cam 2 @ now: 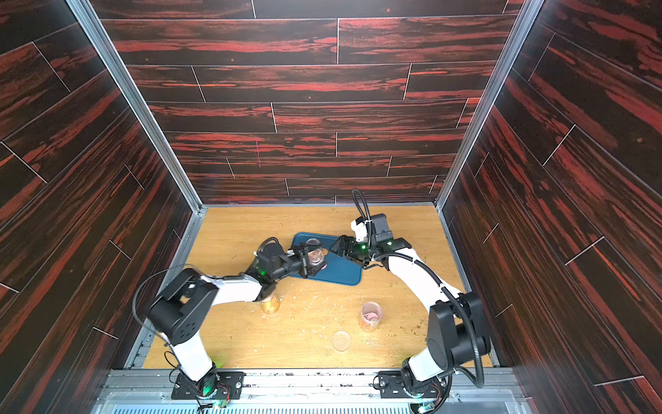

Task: Pour the cookies out of the jar
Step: Pour the cookies in the jar onto the tray.

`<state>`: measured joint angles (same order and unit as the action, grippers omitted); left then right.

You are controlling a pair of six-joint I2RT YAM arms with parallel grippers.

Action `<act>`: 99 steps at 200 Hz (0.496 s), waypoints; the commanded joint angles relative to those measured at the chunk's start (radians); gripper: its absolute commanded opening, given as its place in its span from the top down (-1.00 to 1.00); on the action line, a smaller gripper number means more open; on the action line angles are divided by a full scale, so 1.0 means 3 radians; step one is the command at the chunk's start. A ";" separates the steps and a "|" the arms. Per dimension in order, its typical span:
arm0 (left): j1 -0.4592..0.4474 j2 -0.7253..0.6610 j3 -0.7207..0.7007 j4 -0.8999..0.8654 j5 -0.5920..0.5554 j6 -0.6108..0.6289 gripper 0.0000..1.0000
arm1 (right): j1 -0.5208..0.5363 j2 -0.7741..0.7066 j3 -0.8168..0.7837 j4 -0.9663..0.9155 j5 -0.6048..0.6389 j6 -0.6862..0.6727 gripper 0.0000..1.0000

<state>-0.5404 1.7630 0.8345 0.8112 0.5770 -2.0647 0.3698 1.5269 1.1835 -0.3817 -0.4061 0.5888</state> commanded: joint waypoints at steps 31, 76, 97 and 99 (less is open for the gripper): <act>0.0145 -0.0481 0.0532 -0.2230 0.1001 0.1395 0.54 | -0.0026 -0.0130 0.0092 -0.0086 0.0042 -0.0061 -0.69; 0.0145 -0.0508 0.1176 -0.4332 0.0803 0.3203 0.53 | -0.0026 -0.0136 0.0075 -0.0043 0.0009 -0.0038 -0.69; 0.0145 -0.0508 0.1230 -0.4585 0.0757 0.3467 0.53 | -0.0026 -0.0145 0.0068 -0.0015 -0.0017 -0.0006 -0.69; 0.0147 -0.0508 0.1234 -0.4589 0.0756 0.3492 0.53 | -0.0026 -0.0145 0.0061 -0.0010 -0.0017 -0.0005 -0.69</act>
<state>-0.4973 1.6352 1.1831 -0.3222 0.8089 -1.2320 0.3641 1.5185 1.1976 -0.3923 -0.4007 0.5797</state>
